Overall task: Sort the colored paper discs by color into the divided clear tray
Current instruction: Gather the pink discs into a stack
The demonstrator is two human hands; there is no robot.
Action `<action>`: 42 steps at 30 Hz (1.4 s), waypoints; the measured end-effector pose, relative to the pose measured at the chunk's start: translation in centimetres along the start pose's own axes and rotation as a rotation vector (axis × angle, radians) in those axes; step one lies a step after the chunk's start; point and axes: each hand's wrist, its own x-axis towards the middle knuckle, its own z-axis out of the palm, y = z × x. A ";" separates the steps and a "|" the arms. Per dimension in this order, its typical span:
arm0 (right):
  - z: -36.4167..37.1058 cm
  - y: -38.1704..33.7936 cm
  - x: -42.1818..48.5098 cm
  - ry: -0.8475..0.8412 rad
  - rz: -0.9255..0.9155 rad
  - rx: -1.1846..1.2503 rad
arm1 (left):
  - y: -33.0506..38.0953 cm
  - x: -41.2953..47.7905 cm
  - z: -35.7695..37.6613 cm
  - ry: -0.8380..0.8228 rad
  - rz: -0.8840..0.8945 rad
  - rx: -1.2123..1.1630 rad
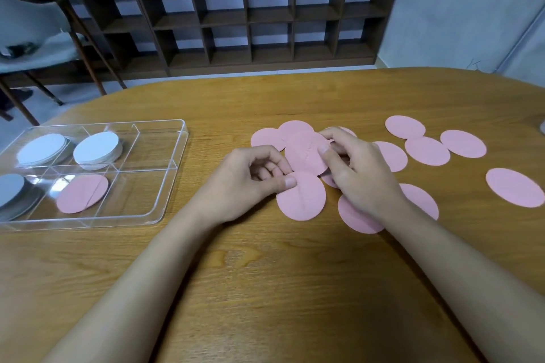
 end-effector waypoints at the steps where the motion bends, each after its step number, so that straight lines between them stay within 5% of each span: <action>1: 0.0 0.0 0.0 -0.006 -0.005 0.005 | 0.1 0.1 0.1 0.020 0.007 -0.035; 13: 0.3 -0.8 -0.4 -0.055 0.014 0.119 | 0.0 0.2 0.5 0.320 -0.055 -0.143; 22: 0.6 -1.1 -0.5 -0.100 -0.046 0.047 | 0.9 -0.3 0.8 0.464 0.033 0.017; 33: 0.2 -1.0 -0.5 -0.124 -0.155 -0.169 | 0.5 -0.5 0.6 0.400 0.117 0.318; 39: 0.0 -0.2 -0.1 0.001 -0.093 -0.152 | -1.1 -0.1 -0.1 0.055 -0.021 0.743; 42: -0.2 0.0 0.0 0.038 -0.063 -0.167 | -1.5 -0.1 0.0 0.025 -0.062 0.813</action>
